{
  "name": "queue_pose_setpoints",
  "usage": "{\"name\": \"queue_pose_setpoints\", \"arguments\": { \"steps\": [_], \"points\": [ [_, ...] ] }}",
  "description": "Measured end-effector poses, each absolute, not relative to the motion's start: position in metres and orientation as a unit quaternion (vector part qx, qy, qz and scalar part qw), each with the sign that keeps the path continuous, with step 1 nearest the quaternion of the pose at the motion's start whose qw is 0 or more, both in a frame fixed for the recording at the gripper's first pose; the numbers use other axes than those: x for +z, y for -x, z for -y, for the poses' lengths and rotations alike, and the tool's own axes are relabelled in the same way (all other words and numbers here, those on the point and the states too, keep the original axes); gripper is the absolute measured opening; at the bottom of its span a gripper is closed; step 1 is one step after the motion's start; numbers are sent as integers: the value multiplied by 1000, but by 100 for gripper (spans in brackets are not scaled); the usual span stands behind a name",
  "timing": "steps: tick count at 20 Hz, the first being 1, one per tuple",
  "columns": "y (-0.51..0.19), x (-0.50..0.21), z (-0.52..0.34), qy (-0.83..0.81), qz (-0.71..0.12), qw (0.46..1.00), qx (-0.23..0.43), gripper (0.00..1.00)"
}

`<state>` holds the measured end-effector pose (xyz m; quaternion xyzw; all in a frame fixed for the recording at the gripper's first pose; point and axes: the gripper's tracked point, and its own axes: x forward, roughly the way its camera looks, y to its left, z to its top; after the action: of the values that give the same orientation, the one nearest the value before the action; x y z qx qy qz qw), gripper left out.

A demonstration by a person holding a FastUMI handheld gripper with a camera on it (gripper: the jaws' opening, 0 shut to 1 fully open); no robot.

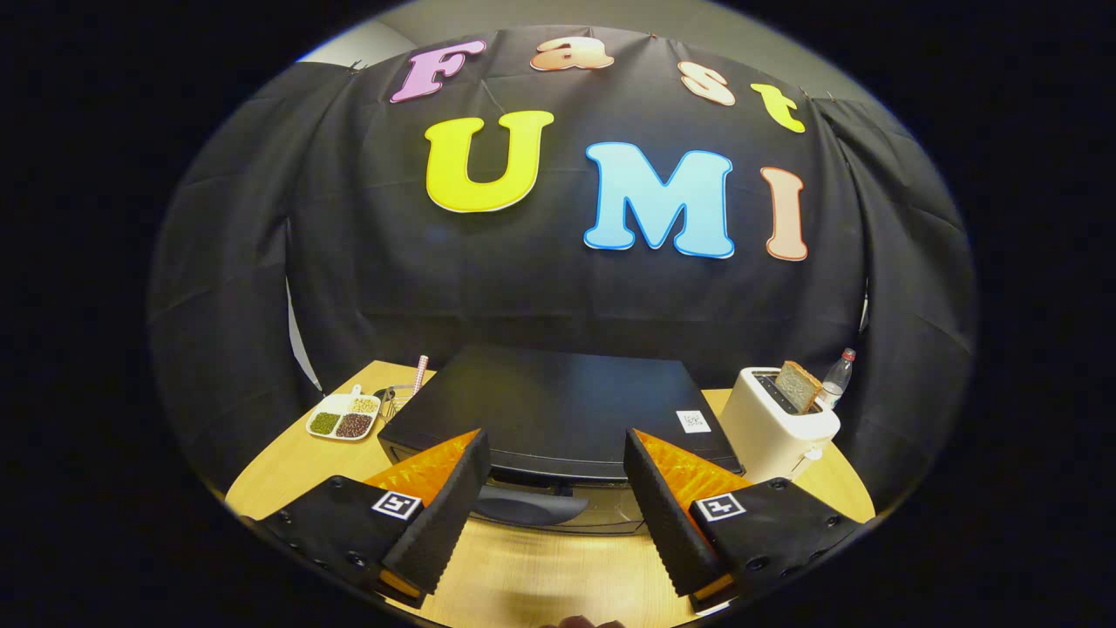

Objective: Open the toaster oven, put the food inside, and close the toaster oven door.

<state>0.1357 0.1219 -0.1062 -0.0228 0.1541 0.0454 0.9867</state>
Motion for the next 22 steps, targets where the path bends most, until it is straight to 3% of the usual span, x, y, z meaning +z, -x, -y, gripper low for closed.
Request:
{"name": "queue_pose_setpoints", "arguments": {
  "steps": [14, 22],
  "points": [
    [-154, -161, -132, 13, -205, 979, 13, 99],
    [-132, -172, -135, -13, -231, 972, 30, 99]
  ]
}}
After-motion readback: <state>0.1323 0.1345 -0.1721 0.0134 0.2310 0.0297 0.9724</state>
